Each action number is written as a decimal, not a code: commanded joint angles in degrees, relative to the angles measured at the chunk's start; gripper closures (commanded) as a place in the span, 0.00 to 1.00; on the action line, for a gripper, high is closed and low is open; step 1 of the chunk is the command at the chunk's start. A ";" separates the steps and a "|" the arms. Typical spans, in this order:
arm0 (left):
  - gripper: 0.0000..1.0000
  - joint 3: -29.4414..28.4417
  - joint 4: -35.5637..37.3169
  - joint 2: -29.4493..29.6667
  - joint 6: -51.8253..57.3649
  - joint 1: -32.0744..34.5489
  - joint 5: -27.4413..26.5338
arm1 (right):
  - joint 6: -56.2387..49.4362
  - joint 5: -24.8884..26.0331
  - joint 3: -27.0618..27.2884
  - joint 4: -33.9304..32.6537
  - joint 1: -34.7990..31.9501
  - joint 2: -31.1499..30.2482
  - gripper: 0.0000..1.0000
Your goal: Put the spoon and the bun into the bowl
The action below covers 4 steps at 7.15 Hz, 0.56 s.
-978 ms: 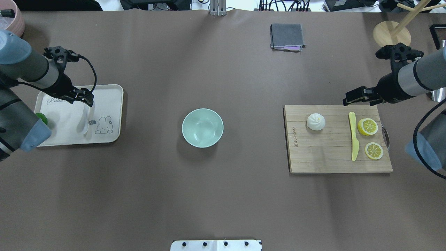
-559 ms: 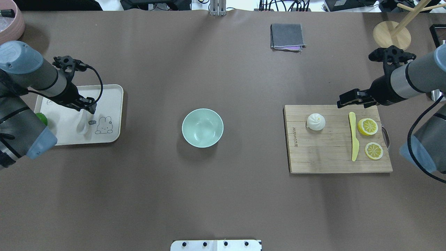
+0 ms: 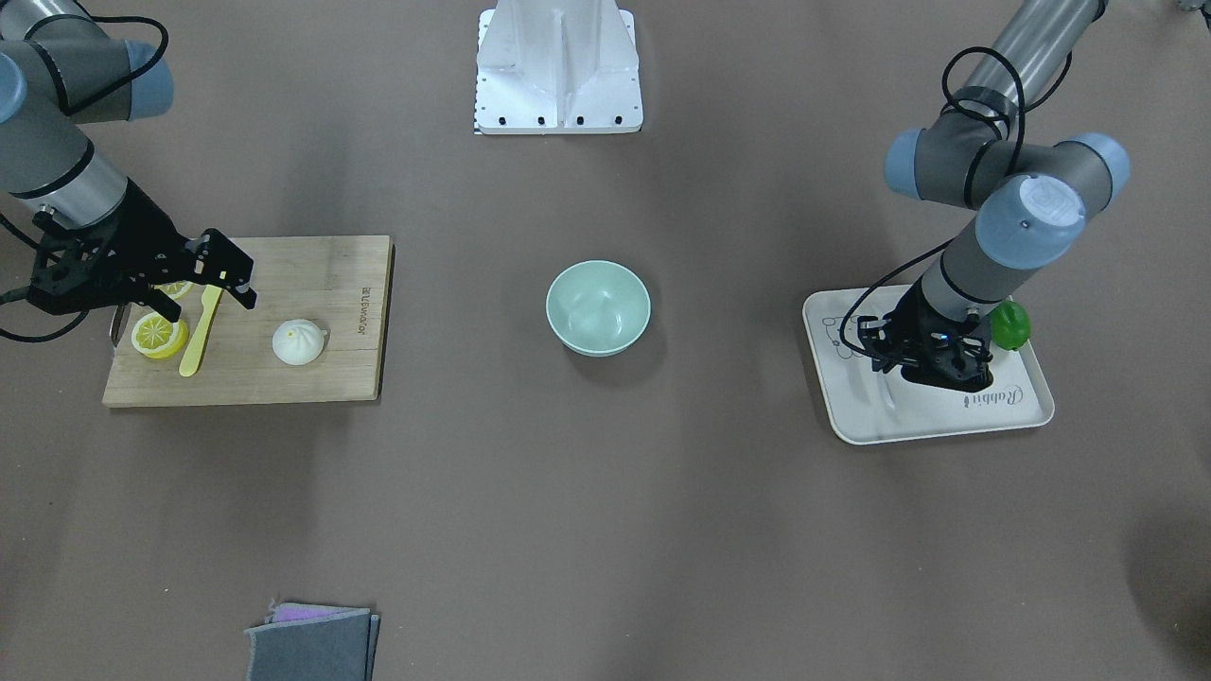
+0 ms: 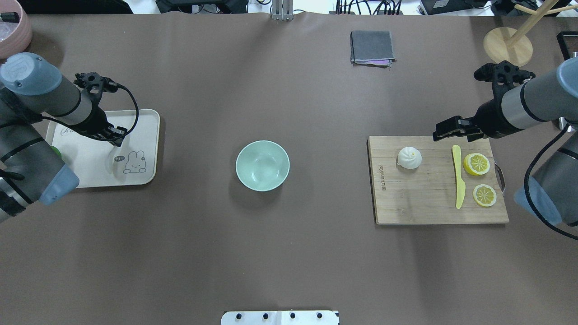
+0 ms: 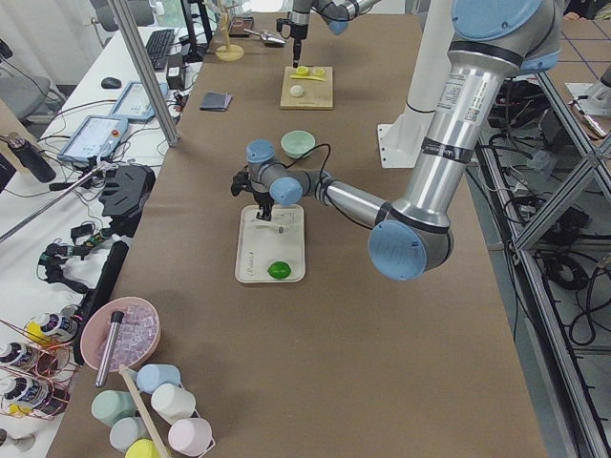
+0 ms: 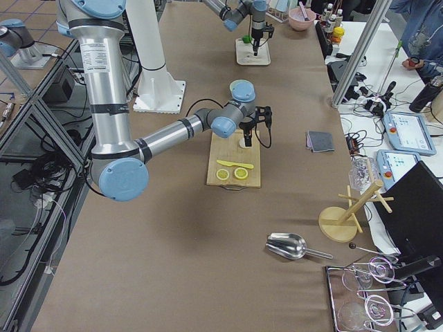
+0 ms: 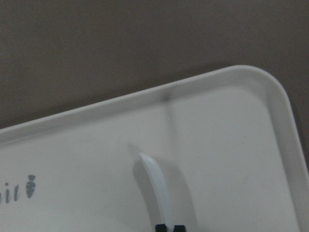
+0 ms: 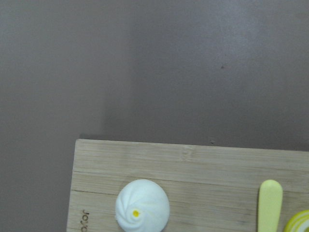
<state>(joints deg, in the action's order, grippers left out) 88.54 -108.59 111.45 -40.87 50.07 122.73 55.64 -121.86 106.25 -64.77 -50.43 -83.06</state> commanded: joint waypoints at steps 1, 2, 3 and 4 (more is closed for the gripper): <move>1.00 2.77 5.39 8.49 -7.08 -1.36 1.72 | 2.36 2.41 -0.08 0.00 2.78 0.88 0.00; 1.00 2.26 5.50 12.87 -12.69 -4.42 1.55 | 2.45 3.11 -0.17 0.00 3.57 1.23 0.00; 1.00 1.90 5.50 16.31 -17.44 -6.45 1.29 | 2.45 3.64 -0.60 0.00 4.54 1.32 0.00; 1.00 1.46 5.41 18.87 -21.58 -9.26 0.85 | 2.54 4.78 -0.78 0.00 5.50 1.32 0.00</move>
<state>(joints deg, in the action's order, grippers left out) 90.43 -103.22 126.86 -57.33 43.81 123.97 58.07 -118.20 105.74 -64.77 -46.04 -81.81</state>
